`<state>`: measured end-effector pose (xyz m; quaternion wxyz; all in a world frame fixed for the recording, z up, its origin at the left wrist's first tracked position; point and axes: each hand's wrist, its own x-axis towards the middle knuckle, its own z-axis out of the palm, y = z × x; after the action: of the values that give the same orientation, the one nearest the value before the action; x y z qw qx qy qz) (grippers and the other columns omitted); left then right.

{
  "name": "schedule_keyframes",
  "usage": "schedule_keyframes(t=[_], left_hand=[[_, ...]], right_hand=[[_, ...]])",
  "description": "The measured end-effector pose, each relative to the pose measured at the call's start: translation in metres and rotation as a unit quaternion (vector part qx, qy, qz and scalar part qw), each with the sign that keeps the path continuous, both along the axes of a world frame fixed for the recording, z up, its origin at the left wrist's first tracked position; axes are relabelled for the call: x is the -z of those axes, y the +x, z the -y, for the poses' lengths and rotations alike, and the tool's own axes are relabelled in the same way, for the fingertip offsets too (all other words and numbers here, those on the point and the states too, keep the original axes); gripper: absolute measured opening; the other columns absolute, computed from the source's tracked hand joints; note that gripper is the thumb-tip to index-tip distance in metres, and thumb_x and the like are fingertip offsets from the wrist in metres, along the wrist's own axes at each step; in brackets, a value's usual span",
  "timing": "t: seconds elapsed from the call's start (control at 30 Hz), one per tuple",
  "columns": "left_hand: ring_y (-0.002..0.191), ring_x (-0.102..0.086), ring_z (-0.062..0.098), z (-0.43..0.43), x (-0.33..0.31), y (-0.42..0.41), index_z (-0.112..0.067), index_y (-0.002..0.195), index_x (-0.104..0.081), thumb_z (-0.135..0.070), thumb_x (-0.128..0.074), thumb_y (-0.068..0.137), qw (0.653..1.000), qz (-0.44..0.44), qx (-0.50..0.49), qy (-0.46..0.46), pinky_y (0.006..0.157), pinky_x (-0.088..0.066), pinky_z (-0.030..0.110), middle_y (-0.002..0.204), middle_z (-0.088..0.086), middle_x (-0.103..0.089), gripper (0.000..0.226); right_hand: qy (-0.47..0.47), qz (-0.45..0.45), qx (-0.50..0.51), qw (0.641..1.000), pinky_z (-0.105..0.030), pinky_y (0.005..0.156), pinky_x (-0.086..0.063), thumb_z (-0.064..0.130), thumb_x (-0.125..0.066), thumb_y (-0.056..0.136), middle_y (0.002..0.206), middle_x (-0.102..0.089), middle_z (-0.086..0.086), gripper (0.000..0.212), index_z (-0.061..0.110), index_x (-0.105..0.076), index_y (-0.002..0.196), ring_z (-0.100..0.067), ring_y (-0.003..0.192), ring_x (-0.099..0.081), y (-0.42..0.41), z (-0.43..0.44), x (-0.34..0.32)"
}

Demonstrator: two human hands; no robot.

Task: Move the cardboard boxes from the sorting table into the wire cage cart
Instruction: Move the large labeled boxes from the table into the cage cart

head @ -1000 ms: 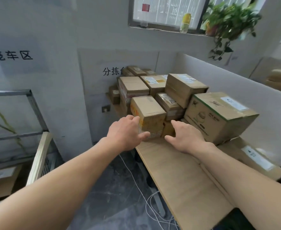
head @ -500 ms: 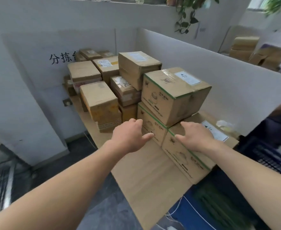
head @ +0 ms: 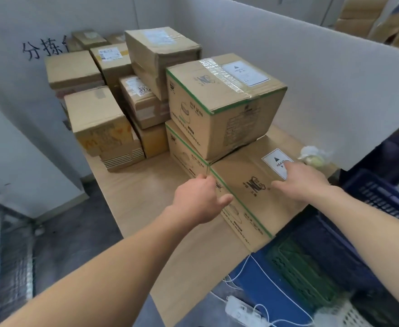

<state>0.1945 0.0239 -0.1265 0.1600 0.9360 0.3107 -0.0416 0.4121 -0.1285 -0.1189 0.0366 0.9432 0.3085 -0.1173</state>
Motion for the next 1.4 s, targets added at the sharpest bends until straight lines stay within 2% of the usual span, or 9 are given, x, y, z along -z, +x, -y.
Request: schedule_keyframes(t=[0.07, 0.3, 0.43, 0.53, 0.73, 0.97, 1.07, 1.13, 1.4], left_hand=[[0.111, -0.060, 0.025, 0.004, 0.006, 0.006, -0.021, 0.143, -0.045, -0.075, -0.042, 0.089, 1.000, -0.006, 0.000, -0.003, 0.073, -0.047, 0.036, 0.133, 0.004, -0.056, 0.076], [0.111, -0.060, 0.026, 0.007, 0.021, 0.007, -0.021, 0.143, -0.043, -0.075, -0.042, 0.089, 1.000, -0.017, -0.004, -0.013, 0.076, -0.052, 0.038, 0.136, 0.005, -0.054, 0.077], [0.105, -0.059, 0.021, 0.006, 0.026, -0.006, -0.021, 0.145, -0.042, -0.074, -0.044, 0.089, 0.999, -0.015, -0.014, -0.024, 0.068, -0.045, 0.031, 0.135, 0.004, -0.055, 0.077], [0.093, -0.052, 0.016, 0.004, 0.029, -0.022, -0.024, 0.143, -0.045, -0.070, -0.046, 0.090, 0.998, 0.000, -0.027, -0.057, 0.066, -0.042, 0.029, 0.128, 0.002, -0.057, 0.070], [0.115, -0.058, 0.027, -0.006, 0.036, -0.081, -0.023, 0.137, -0.051, -0.065, -0.050, 0.092, 0.995, -0.008, -0.054, -0.085, 0.089, -0.051, 0.038, 0.128, 0.005, -0.060, 0.062], [0.112, -0.062, 0.028, -0.029, 0.045, -0.169, -0.020, 0.128, -0.057, -0.057, -0.060, 0.088, 0.972, 0.021, -0.155, -0.174, 0.093, -0.052, 0.037, 0.123, 0.004, -0.067, 0.054], [0.111, -0.062, 0.028, -0.046, 0.047, -0.212, -0.019, 0.127, -0.059, -0.050, -0.063, 0.086, 0.957, 0.037, -0.205, -0.203, 0.094, -0.051, 0.039, 0.122, 0.004, -0.067, 0.052], [0.109, -0.063, 0.028, -0.058, 0.050, -0.242, -0.015, 0.124, -0.061, -0.047, -0.066, 0.084, 0.944, 0.050, -0.240, -0.219, 0.094, -0.051, 0.040, 0.119, 0.006, -0.068, 0.052], [0.082, -0.058, 0.018, -0.109, 0.035, -0.374, -0.012, 0.111, -0.058, -0.053, -0.076, 0.073, 0.905, 0.084, -0.376, -0.180, 0.064, -0.045, 0.032, 0.088, -0.005, -0.060, 0.059]], right_hand=[[0.006, -0.008, 0.012, 1.000, -0.043, 0.080, -0.054, 0.066, -0.063, 0.074, 0.111, -0.059, -0.001, 0.061, 0.025, -0.050, 0.118, -0.027, 0.099, -0.059, 0.014, 0.003, 0.006], [0.037, -0.077, 0.031, 0.996, -0.040, 0.079, -0.051, 0.071, -0.080, 0.062, 0.119, -0.062, -0.002, 0.089, 0.026, -0.044, 0.130, -0.027, 0.102, -0.059, 0.046, 0.000, 0.018], [0.011, -0.088, 0.046, 0.995, -0.049, 0.089, -0.053, 0.084, -0.073, 0.033, 0.123, -0.056, -0.010, 0.123, 0.028, -0.039, 0.137, -0.035, 0.113, -0.056, 0.035, -0.004, 0.012], [-0.012, -0.106, 0.033, 0.994, -0.047, 0.086, -0.053, 0.090, -0.072, 0.029, 0.126, -0.051, -0.012, 0.129, 0.028, -0.036, 0.135, -0.034, 0.108, -0.057, 0.010, -0.009, 0.014], [0.072, -0.187, 0.061, 0.978, -0.051, 0.104, -0.046, 0.080, -0.082, 0.039, 0.137, -0.047, -0.012, 0.141, 0.016, -0.021, 0.148, -0.034, 0.127, -0.049, -0.063, -0.023, 0.033], [0.104, -0.165, 0.030, 0.980, -0.040, 0.093, -0.048, 0.081, -0.078, 0.047, 0.134, -0.055, -0.005, 0.121, 0.019, -0.036, 0.142, -0.027, 0.121, -0.053, -0.164, -0.049, 0.037], [0.141, -0.171, 0.036, 0.974, -0.037, 0.077, -0.046, 0.074, -0.083, 0.050, 0.121, -0.060, 0.002, 0.098, 0.023, -0.044, 0.123, -0.023, 0.106, -0.057, -0.212, -0.065, 0.040], [0.161, -0.189, 0.051, 0.967, -0.037, 0.077, -0.047, 0.069, -0.087, 0.052, 0.114, -0.063, 0.004, 0.087, 0.022, -0.048, 0.114, -0.021, 0.102, -0.059, -0.245, -0.078, 0.044], [0.207, -0.251, 0.023, 0.945, -0.037, 0.087, -0.052, 0.048, -0.087, 0.059, 0.106, -0.068, 0.005, 0.066, 0.022, -0.058, 0.112, -0.021, 0.098, -0.064, -0.365, -0.155, 0.041]])
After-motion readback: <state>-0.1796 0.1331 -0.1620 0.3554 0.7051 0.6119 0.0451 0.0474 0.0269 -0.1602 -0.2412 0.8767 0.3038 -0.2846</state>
